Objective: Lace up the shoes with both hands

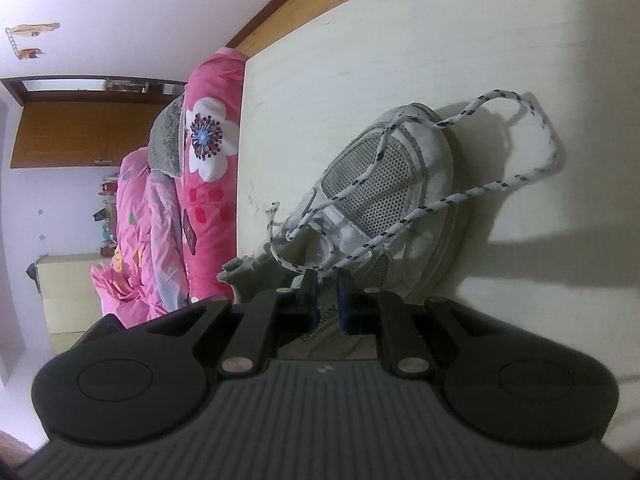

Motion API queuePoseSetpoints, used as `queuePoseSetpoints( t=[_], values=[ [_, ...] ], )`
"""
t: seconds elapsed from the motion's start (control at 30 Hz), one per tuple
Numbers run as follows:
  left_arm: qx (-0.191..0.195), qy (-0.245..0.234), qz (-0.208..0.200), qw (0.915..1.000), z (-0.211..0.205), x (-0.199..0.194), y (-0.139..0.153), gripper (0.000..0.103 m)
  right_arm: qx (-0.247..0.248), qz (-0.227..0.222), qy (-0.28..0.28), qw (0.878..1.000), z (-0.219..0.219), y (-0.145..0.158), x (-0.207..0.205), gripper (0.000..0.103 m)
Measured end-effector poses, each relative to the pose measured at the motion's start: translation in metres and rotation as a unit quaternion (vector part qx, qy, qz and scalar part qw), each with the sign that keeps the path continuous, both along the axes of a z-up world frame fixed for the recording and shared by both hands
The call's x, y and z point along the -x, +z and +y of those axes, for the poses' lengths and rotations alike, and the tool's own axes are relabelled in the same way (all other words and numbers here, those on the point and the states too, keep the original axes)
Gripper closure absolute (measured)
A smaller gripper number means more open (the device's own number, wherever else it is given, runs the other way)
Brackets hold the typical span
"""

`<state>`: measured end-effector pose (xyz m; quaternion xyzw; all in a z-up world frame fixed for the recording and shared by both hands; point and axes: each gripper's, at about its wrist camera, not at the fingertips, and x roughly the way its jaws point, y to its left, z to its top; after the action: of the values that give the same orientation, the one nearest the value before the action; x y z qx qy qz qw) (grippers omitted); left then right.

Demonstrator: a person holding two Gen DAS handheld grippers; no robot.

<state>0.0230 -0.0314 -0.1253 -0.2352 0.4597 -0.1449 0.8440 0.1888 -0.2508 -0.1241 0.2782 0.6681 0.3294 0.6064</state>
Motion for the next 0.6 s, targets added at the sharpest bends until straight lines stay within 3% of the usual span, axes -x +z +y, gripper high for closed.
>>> queuePoseSetpoints(
  t=[0.2, 0.6],
  values=[
    [-0.004, 0.008, 0.006, 0.9999, 0.002, -0.002, -0.001, 0.092, -0.006, 0.002, 0.001, 1.000, 0.002, -0.002, -0.001, 0.094],
    [-0.033, -0.009, -0.005, 0.9994, -0.005, -0.003, 0.006, 0.094, -0.039, 0.076, -0.105, 0.991, -0.016, -0.016, 0.001, 0.091]
  ],
)
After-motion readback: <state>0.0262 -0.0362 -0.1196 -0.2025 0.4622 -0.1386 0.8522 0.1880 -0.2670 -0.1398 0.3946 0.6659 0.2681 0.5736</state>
